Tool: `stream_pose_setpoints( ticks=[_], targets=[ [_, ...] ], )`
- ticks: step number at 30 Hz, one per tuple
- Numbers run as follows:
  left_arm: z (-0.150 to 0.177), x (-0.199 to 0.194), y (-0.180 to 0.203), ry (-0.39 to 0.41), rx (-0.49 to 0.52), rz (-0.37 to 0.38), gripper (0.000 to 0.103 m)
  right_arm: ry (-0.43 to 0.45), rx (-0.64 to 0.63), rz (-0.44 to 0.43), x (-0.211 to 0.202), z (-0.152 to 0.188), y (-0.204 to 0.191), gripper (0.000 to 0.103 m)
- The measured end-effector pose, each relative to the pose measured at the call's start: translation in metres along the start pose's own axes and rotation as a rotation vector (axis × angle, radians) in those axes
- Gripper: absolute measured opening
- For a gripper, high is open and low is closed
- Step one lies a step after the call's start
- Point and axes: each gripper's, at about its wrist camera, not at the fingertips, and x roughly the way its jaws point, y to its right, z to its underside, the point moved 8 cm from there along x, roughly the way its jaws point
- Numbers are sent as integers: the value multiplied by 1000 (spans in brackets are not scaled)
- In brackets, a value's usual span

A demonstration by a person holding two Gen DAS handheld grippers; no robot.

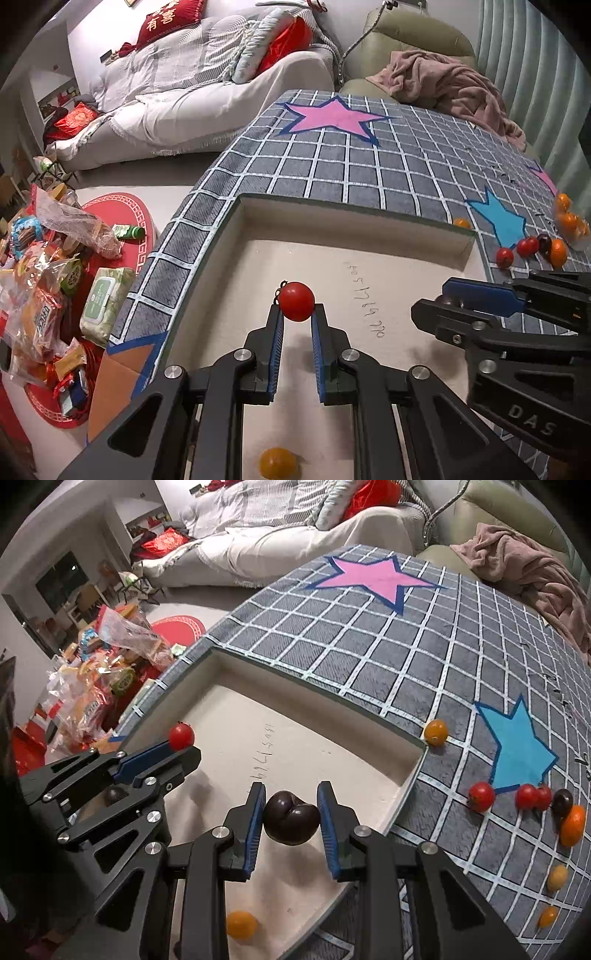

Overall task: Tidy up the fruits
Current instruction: 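Carry the tomato and plum over the white tray and open both tools, then move both open tools back over the remaining fruits on the cloth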

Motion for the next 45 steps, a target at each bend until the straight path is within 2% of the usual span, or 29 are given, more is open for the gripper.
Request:
stream_pose_setpoints(
  ticks=[7,10,12,16,19,20,21,23,24,25,27,32,36,39,43,45],
  targets=[
    [4,4,1,-19,1,-6,16,-29,-5,15,9,7,4,32],
    [5,5,1,-25,3,-15,16,-33,-7,12,9,8,2,37],
    [6,6,0,-29,1,-18,16,-31,-15,14,8,8,0,45],
    [6,5,-3,-29,-5,-34,16,-33,-14,20,7,9,2,54],
    [7,5,-8,-43,-18,-50,16,-9,5,10,-2,6,3,65],
    [8,5,-11,-46,-27,-50,17,3,8,19,-6,4,4,73],
    [8,5,-13,-49,-36,-50,22,17,13,26,-11,2,6,80],
    [9,1,-18,-41,-50,-57,58,39,33,5,-20,1,8,84],
    [9,-2,-19,-29,-52,-67,88,44,42,-2,-23,0,10,89],
    [7,-9,-21,5,-51,-85,94,54,53,-4,-28,0,12,93],
    [6,-18,-19,42,-36,-99,94,75,59,3,-36,0,15,103],
    [8,-26,-8,16,-22,-77,94,123,83,24,-65,8,31,103],
    [10,-39,10,6,-12,-40,94,156,126,29,-91,28,57,103],
    [10,-56,37,14,29,13,94,163,170,54,-106,54,85,103],
    [6,-76,80,40,90,69,94,140,255,130,-115,99,133,103],
    [7,-80,108,27,129,104,94,130,301,160,-118,121,155,103]
  ],
)
